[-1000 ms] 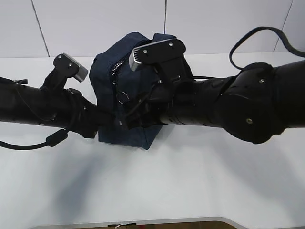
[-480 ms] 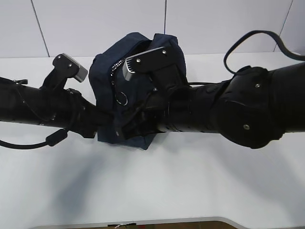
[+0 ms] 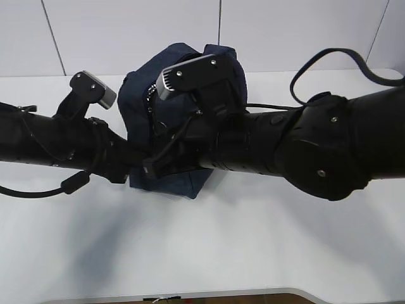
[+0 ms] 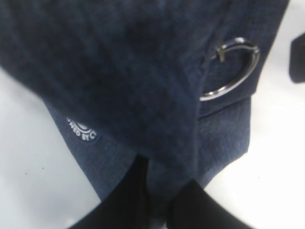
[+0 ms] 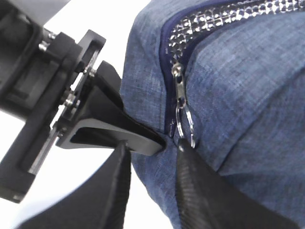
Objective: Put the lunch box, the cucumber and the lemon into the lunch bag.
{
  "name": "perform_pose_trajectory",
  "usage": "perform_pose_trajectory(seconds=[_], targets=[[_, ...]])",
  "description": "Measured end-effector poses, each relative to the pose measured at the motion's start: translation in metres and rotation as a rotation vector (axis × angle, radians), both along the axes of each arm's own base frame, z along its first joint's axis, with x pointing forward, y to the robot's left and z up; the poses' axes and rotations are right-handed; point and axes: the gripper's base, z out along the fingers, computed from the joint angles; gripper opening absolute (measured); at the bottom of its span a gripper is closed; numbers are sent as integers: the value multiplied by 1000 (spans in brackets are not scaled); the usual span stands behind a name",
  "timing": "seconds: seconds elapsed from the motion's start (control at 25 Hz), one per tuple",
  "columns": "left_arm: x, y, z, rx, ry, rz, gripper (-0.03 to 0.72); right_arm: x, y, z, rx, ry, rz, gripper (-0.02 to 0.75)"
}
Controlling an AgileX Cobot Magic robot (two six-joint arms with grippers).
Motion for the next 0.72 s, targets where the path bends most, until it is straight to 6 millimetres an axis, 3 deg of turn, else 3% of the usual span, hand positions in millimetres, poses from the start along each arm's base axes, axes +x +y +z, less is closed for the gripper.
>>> perform_pose_trajectory(seconds=[0.72], targets=[[0, 0, 0, 0, 0, 1, 17, 8, -4, -2, -30, -66, 20, 249]])
